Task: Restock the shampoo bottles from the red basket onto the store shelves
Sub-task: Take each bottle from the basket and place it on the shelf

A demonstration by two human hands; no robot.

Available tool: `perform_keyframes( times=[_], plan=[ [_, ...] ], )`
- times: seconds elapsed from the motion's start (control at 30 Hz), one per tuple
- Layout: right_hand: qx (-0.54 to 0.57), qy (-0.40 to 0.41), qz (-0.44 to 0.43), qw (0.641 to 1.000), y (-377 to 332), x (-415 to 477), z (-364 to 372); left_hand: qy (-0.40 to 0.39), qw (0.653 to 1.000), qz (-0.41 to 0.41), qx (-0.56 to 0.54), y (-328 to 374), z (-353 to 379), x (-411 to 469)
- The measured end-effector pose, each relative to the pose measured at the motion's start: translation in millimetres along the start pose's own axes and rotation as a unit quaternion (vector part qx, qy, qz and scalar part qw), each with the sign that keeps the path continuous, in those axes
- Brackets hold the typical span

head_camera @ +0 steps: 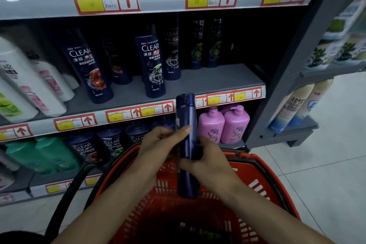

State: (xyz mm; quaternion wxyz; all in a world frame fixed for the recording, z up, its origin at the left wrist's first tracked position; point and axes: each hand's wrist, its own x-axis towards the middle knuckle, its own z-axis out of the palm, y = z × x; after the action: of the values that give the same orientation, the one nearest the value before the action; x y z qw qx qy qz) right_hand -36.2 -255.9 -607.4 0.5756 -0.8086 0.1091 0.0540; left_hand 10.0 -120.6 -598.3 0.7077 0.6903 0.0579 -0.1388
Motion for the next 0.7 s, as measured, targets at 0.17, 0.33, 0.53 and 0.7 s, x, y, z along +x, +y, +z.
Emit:
perform_keyframes(
  times=[0.17,0.33,0.53,0.7],
  plan=[
    [0.119,-0.025,0.084,0.989,-0.4,-6.6,-15.5,-0.03,0.999,0.015,0.023,-2.7,-2.0,-4.9],
    [0.188,-0.014,0.123,0.974,3.7,-23.4,-17.7,-0.057,0.995,0.051,0.069,0.1,0.8,-9.9],
    [0.217,0.023,0.085,0.972,-10.4,-32.8,-25.3,-0.065,0.985,0.117,0.106,9.8,10.6,-22.0],
    [0.143,0.062,0.0,0.988,-22.5,-32.1,-34.1,-0.064,0.986,0.12,0.095,24.0,23.9,-33.6]
  ],
)
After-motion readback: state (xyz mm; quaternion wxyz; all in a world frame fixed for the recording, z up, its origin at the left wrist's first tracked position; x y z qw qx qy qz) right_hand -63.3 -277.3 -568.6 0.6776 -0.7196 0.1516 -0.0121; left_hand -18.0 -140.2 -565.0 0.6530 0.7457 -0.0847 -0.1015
